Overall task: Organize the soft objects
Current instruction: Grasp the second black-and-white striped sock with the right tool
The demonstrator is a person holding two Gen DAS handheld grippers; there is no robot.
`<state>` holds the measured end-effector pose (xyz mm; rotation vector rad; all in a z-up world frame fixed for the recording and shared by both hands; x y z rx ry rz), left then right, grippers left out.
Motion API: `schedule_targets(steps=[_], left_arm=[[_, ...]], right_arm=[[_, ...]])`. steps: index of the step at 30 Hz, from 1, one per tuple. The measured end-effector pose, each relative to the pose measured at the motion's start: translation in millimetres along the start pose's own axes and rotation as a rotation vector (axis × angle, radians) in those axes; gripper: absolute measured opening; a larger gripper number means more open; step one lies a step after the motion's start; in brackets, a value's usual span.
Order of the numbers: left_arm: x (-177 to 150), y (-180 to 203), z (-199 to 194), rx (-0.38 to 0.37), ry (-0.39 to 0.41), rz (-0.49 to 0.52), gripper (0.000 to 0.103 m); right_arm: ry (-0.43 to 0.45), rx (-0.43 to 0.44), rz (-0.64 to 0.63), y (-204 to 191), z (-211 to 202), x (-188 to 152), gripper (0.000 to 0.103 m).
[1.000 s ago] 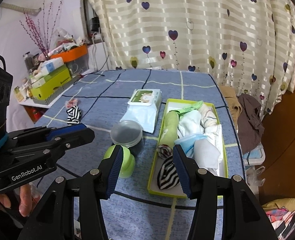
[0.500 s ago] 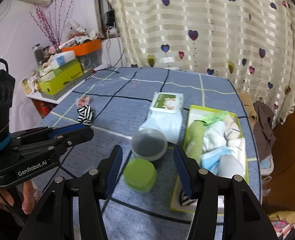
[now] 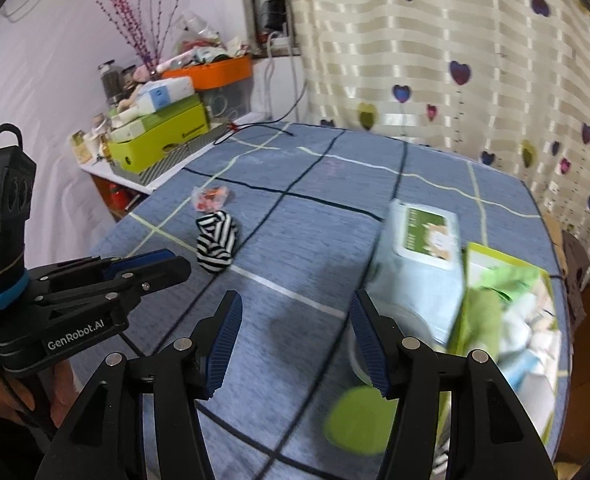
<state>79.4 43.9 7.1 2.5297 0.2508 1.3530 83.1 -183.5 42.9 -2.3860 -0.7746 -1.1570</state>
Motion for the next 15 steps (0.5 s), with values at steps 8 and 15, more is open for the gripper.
schedule_targets(steps=[8,15], left_arm=[[4,-54,2,0.081,0.005,-0.072,0.021],[8,-92,7,0.124,0.001,-0.122,0.021]], right_arm=[[-0.047,0.069,-0.029,-29,49,12,0.056],[-0.098,0.123,-0.05,-52,97,21,0.056]])
Point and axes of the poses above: each gripper's, at about its wrist camera, not at the fingertips, and z roughly the way its jaws point, y to its right, x to its top, the point moved 2 cm from there along z, roughly the way its jaws point, and after that the axes turned 9 degrees about y, right-handed, at the moved point
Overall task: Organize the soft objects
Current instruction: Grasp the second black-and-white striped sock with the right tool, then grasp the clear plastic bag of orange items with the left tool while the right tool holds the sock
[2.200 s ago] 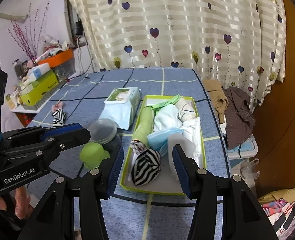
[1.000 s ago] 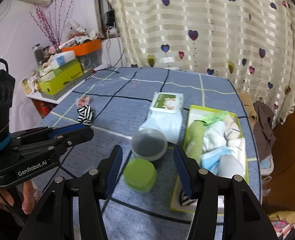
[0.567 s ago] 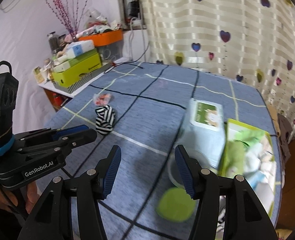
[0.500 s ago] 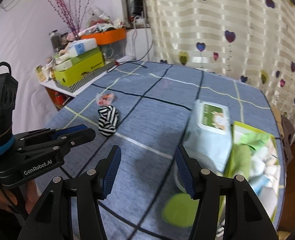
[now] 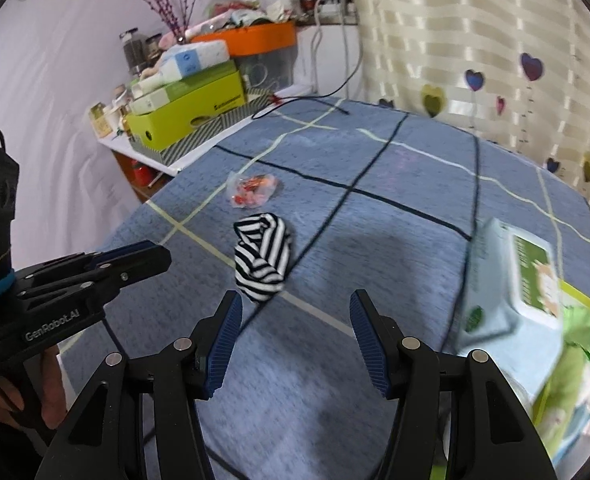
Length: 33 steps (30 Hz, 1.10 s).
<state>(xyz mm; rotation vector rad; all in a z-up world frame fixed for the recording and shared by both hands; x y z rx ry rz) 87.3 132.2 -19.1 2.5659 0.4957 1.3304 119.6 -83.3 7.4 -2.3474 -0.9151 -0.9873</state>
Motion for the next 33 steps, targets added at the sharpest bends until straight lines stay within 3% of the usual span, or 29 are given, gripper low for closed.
schedule_targets(steps=[11,18,19,21,23,33], left_arm=[[16,-41,9,0.047,0.0,-0.034,0.021],[22,-53,19,0.047,-0.019,-0.034,0.024],[23,-53,20,0.041,-0.022,-0.032,0.025],[26,-51,26,0.026,-0.032,-0.031,0.029],[30,-49,32,0.022,-0.039,-0.027,0.03],[50,-32,69,-0.009,-0.073,-0.001,0.042]], right_arm=[[-0.104,0.07,-0.029,-19,84,10,0.056],[-0.161,0.011,-0.033,-21,122,6,0.055],[-0.167,0.006,-0.036,-20,124,6,0.052],[-0.171,0.005,-0.037,-20,126,5,0.022],[-0.16,-0.004,-0.03,-18,122,5,0.015],[-0.049,-0.063,0.016,5,68,24,0.013]])
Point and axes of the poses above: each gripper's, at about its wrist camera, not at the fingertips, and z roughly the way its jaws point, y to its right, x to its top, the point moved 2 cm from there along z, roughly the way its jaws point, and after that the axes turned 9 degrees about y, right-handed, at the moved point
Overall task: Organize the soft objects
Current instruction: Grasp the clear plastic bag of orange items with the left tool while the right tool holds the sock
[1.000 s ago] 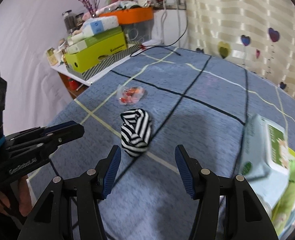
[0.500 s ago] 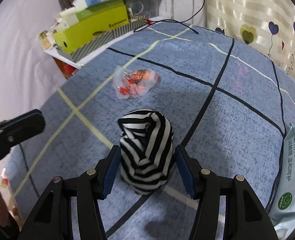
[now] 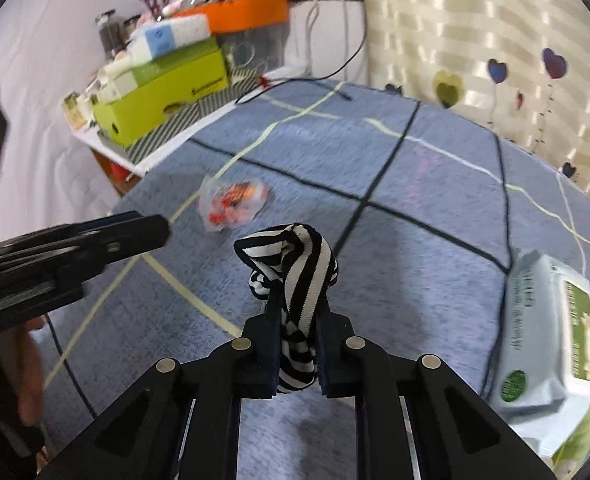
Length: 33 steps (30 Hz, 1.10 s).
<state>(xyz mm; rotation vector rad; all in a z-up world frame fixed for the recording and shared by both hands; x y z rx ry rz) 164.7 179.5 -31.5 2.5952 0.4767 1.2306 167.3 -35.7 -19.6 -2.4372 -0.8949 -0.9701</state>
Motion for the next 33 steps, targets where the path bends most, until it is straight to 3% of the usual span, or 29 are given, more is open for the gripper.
schedule_targets(steps=[7,18,22,24,26,33], left_arm=[[14,-5,46,0.07,-0.036,0.02,0.043],[20,-8,92,0.116,-0.074,0.046,0.043],[19,-9,96,0.138,-0.063,0.062,0.043],[20,-7,95,0.141,-0.051,0.077,0.031],[21,-8,94,0.136,-0.045,0.074,0.027],[23,-1,68,0.116,-0.004,0.076,0.024]], right_arm=[[0.039,-0.009,0.036,13,-19,6,0.013],[0.056,0.007,0.046,19,-23,14,0.013],[0.06,0.013,0.044,19,-24,15,0.013],[0.06,0.013,0.046,19,-25,15,0.013],[0.062,0.013,0.049,20,-26,15,0.013],[0.072,0.014,0.051,20,-33,14,0.013]])
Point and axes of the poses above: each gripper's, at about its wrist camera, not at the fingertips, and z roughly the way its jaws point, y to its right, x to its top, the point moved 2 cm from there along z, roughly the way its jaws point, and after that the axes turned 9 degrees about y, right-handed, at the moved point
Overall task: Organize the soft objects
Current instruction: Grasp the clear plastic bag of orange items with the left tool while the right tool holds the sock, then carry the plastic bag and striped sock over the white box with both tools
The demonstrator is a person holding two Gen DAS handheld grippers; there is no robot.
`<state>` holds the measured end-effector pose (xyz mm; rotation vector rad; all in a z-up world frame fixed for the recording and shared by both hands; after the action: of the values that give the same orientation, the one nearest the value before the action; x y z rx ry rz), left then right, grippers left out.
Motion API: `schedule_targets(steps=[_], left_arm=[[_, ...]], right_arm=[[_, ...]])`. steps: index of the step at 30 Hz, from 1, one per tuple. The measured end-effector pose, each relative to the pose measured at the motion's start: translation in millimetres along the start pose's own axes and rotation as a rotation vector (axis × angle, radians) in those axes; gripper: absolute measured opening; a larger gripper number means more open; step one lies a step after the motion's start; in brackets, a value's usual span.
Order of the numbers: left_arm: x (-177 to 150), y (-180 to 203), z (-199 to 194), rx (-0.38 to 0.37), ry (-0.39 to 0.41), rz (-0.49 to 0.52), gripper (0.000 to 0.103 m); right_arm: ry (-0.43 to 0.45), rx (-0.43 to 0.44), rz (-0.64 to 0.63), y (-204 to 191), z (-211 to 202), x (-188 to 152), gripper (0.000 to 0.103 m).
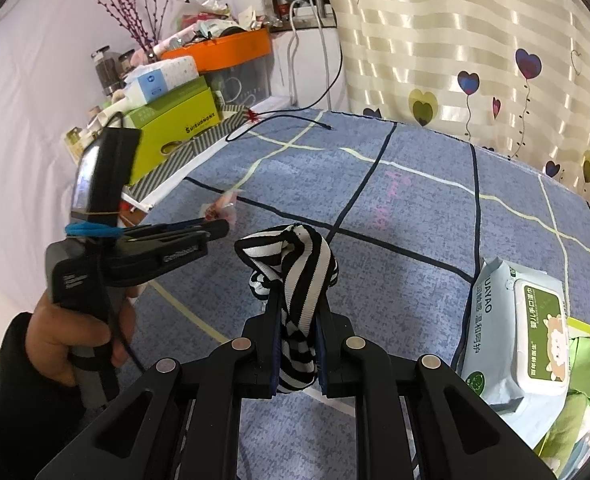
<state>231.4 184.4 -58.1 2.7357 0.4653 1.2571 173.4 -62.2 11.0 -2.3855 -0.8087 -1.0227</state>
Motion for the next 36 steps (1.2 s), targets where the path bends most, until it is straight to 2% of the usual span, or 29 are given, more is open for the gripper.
schedule_targets(steps=[6,10,21,36], left_arm=[[-3,16,-45,-0.039,0.045,0.009,0.024],[-11,31,-74,-0.091,0.068,0.018,0.024],[-27,81,-146,-0.192,0.144,0.05,0.024],[-55,153,-191,-0.316,0.155,0.112,0.024]], right_arm=[[0.03,0.0,0.006,2,-20,-2,0.013],[0.049,-0.003,0.011,4,-39,-6,0.013],[0.131,-0.036,0.015,10,-109,-21,0.013],[0.209,-0.097,0.041,37,-181,-47,0.014]])
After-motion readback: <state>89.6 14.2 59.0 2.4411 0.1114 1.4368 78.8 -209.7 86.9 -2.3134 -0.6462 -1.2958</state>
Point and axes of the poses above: each gripper's, at about its wrist camera, not at the fingertips, and z roughly the way its jaws point, y to its right, x to its top, the point moved 2 cm from there along z, roughly the way its jaws point, and after that the axes turned 9 degrees about y, right-handed, at the moved point
